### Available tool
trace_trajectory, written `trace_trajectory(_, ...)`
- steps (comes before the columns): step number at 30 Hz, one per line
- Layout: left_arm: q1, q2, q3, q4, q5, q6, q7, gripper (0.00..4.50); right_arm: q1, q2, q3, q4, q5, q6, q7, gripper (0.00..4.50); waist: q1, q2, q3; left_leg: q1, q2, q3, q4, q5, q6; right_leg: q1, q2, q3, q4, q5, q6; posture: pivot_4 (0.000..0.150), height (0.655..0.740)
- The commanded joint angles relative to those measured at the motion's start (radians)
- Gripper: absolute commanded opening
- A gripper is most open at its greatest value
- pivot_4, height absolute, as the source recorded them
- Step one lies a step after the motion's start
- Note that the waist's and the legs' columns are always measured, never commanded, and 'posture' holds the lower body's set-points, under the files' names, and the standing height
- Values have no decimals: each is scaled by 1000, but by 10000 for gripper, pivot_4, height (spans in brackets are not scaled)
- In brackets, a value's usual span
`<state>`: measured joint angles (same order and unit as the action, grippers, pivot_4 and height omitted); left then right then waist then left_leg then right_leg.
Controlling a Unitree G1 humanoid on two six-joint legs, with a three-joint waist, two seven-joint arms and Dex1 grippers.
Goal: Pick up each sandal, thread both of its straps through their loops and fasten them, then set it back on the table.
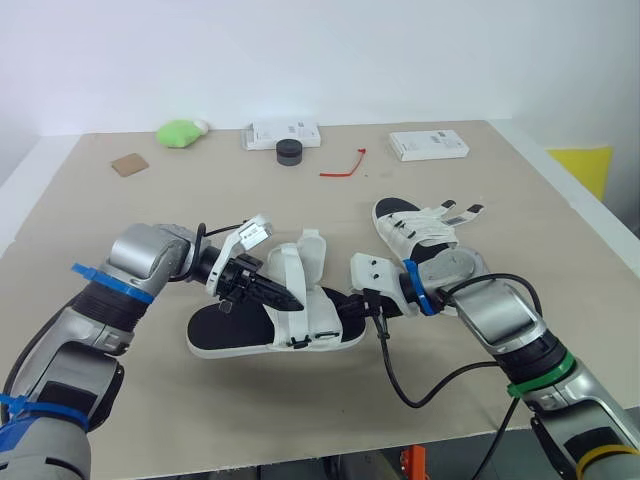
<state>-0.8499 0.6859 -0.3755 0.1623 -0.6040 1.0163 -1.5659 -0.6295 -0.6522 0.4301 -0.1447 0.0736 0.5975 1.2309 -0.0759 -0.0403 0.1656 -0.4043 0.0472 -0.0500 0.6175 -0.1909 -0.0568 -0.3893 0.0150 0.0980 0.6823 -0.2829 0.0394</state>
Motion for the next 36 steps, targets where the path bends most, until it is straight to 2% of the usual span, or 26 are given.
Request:
trace_trajectory(1,28,33,-5,-75,18,-56,-37,409,61,-2,93,36,-24,35,17,0,0,1,0,0,0,0,0,0,0,0,0,0,0,0,0,1500,7400)
trace_trajectory(7,96,80,-33,-174,67,-178,-46,409,53,5,87,43,-18,38,19,0,-1,2,-1,0,1,0,0,-1,1,0,1,0,0,0,-1,1500,7400)
trace_trajectory(15,180,19,-22,-190,148,-301,77,409,51,11,79,37,-11,44,20,0,-1,3,-2,1,1,0,0,-1,2,0,2,0,0,0,-1,1500,7400)
trace_trajectory(20,201,17,-9,-209,141,-302,88,409,54,10,79,31,-10,47,20,0,1,4,-3,2,1,0,0,-1,2,1,1,0,0,0,-1,1500,7400)
trace_trajectory(23,194,17,13,-227,102,-261,83,9452,52,10,79,38,-13,44,19,0,1,5,-4,2,1,0,1,-1,2,2,1,0,0,0,0,1500,7400)
trace_trajectory(24,191,17,26,-235,83,-243,82,10281,51,10,79,39,-13,43,19,0,1,5,-4,2,1,0,0,-1,2,2,1,0,0,0,0,1500,7400)
trace_trajectory(30,181,32,96,-299,0,-156,98,41090,48,12,78,50,-14,38,20,0,0,5,-3,2,1,0,0,-1,2,1,1,0,0,0,0,1500,7400)
trace_trajectory(31,177,43,116,-313,-25,-128,99,44483,48,12,77,51,-14,37,19,0,0,5,-3,2,1,0,0,-1,2,1,1,0,0,0,0,1500,7400)
trace_trajectory(36,175,141,192,-367,-123,-10,82,44483,51,8,75,42,-12,38,23,0,-2,5,-3,2,2,-1,0,-1,2,1,2,0,0,0,-1,1500,7400)
